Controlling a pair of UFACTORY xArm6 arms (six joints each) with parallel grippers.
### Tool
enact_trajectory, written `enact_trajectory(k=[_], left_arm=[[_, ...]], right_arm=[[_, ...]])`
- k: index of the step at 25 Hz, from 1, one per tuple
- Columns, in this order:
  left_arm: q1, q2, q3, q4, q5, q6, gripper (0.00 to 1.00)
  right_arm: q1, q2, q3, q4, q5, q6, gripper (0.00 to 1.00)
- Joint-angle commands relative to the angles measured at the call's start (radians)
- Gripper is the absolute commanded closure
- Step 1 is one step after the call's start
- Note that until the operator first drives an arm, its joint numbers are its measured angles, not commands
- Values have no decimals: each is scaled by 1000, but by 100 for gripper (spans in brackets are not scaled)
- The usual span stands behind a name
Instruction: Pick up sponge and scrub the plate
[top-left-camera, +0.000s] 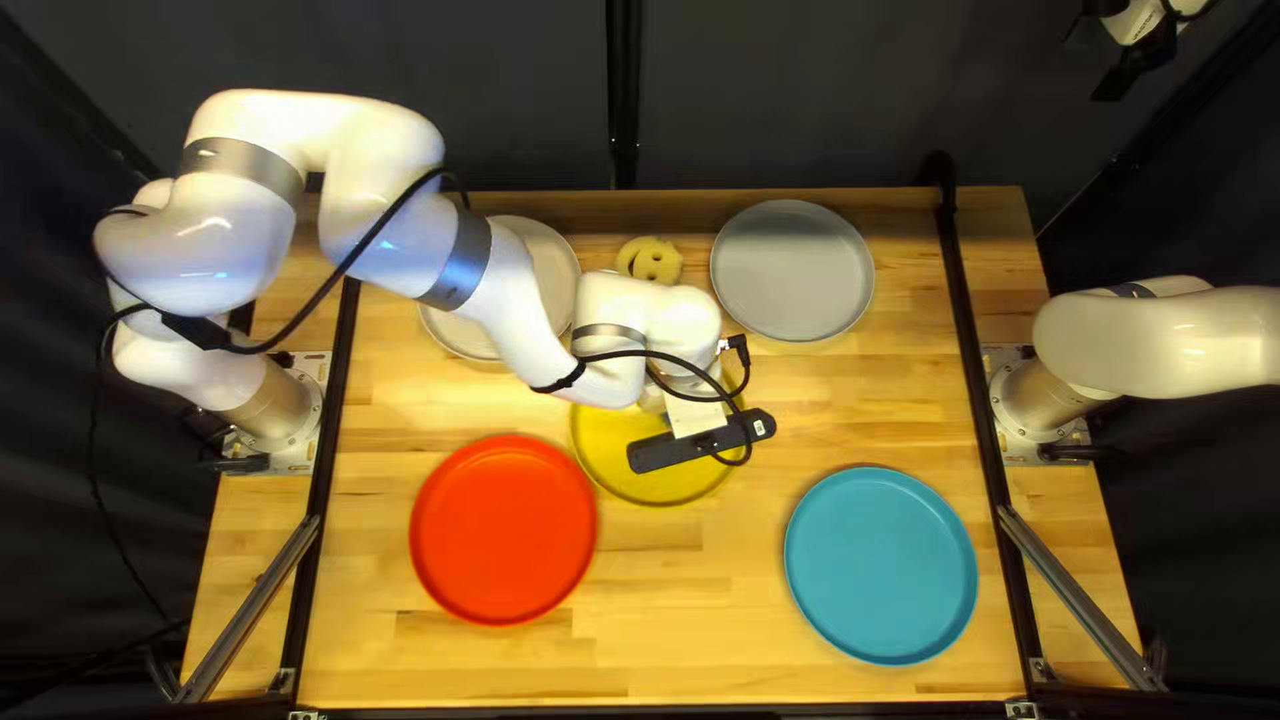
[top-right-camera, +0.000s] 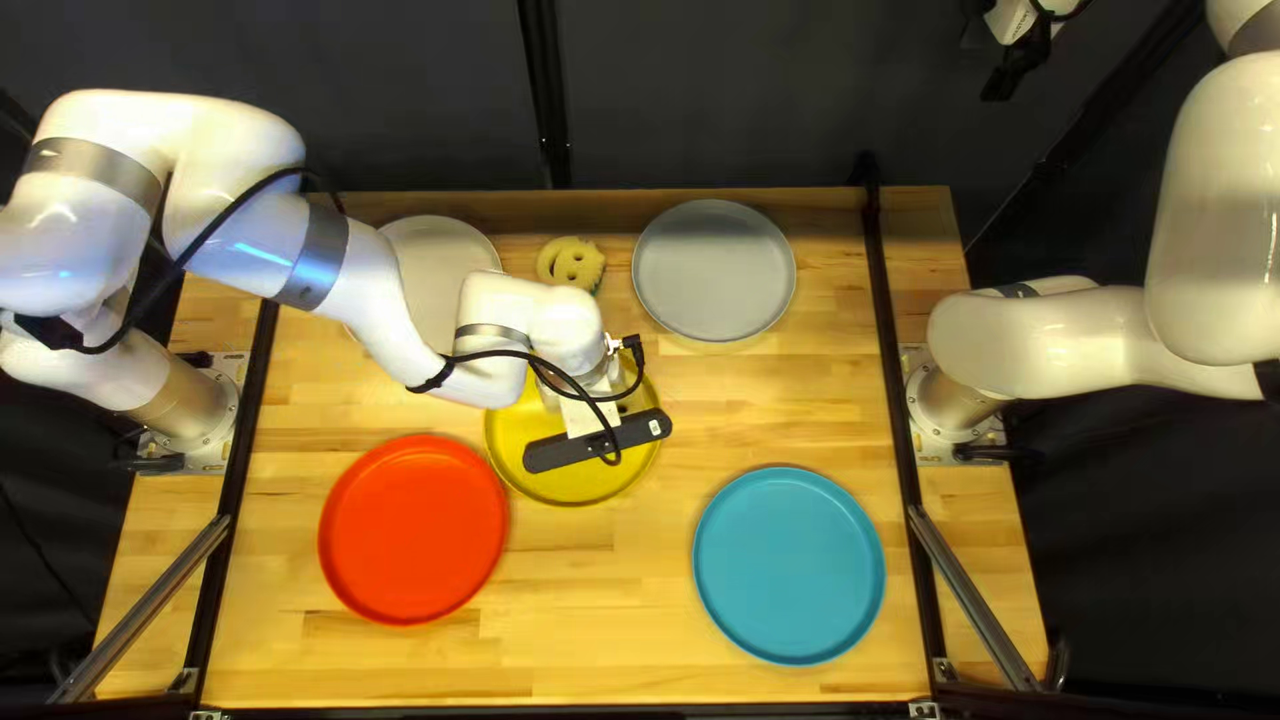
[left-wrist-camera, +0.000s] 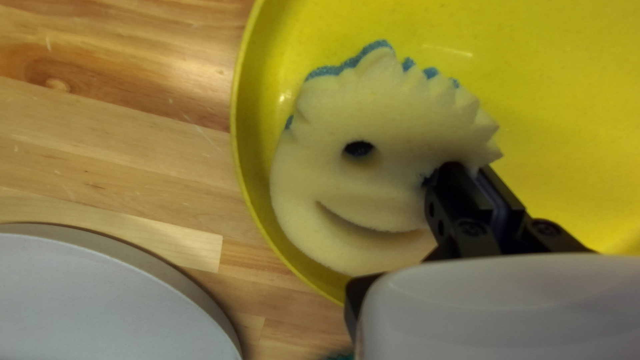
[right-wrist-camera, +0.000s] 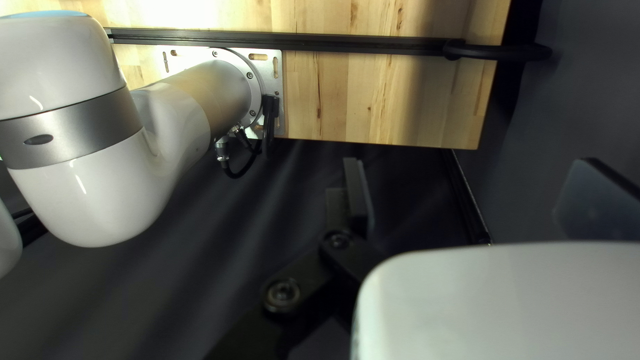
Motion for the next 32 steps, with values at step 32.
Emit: enact_trajectory(k=[32], left_arm=[[69, -225, 306, -139, -96, -59, 100]], right_arm=[[0, 0, 0, 0, 0, 0, 0]])
